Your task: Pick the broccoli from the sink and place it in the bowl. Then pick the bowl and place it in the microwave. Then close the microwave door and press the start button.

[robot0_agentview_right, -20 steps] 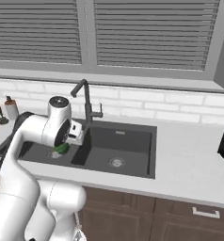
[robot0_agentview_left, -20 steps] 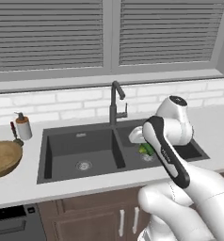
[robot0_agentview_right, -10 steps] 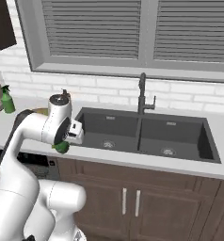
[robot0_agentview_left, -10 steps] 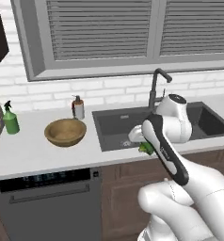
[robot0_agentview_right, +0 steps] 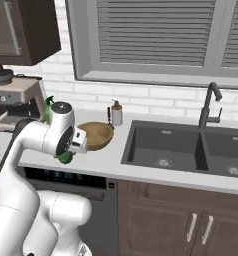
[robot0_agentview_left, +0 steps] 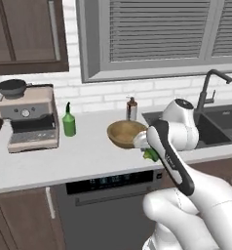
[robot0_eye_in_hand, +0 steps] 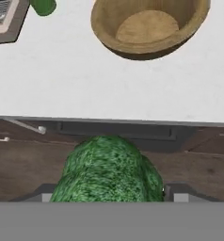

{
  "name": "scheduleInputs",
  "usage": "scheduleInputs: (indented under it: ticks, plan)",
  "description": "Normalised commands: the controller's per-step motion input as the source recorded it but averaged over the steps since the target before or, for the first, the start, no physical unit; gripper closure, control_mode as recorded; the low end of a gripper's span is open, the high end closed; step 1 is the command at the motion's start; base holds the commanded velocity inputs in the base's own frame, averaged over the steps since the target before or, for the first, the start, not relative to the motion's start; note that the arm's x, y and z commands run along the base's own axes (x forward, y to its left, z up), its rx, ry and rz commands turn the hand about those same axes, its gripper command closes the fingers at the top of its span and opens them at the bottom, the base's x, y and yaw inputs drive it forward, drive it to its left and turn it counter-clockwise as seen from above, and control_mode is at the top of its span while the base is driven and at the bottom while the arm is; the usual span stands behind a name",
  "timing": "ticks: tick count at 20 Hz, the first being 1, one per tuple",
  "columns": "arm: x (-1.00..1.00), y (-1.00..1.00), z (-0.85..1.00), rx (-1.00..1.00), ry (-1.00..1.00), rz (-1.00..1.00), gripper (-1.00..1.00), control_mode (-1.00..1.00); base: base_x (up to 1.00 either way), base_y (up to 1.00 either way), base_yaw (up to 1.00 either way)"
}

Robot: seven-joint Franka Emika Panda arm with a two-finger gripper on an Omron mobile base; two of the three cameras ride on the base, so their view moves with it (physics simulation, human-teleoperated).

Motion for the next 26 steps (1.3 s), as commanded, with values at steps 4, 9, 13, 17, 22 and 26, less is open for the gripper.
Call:
scheduleInputs:
  ticks: [4,9,13,17,22,26]
  plan:
    - [0.0,0.0,0.0,0.0,0.0,0.0,1.0,1.0,1.0,0.27,-0.04]
    - [0.0,0.0,0.0,0.0,0.0,0.0,1.0,1.0,0.9,-0.11,-0.03]
    - [0.48,0.0,0.0,-0.01,0.04,-0.04,1.0,-1.0,0.43,0.0,-0.03]
    - [0.94,-0.34,-0.06,-0.01,0.11,-0.13,1.0,-1.0,0.0,0.0,0.0]
    - [0.74,-0.27,-0.32,-0.06,0.07,-0.21,1.0,-1.0,0.0,0.0,0.0]
    - [0.35,-0.18,-0.42,-0.03,0.05,-0.04,1.0,-1.0,0.0,0.0,0.0]
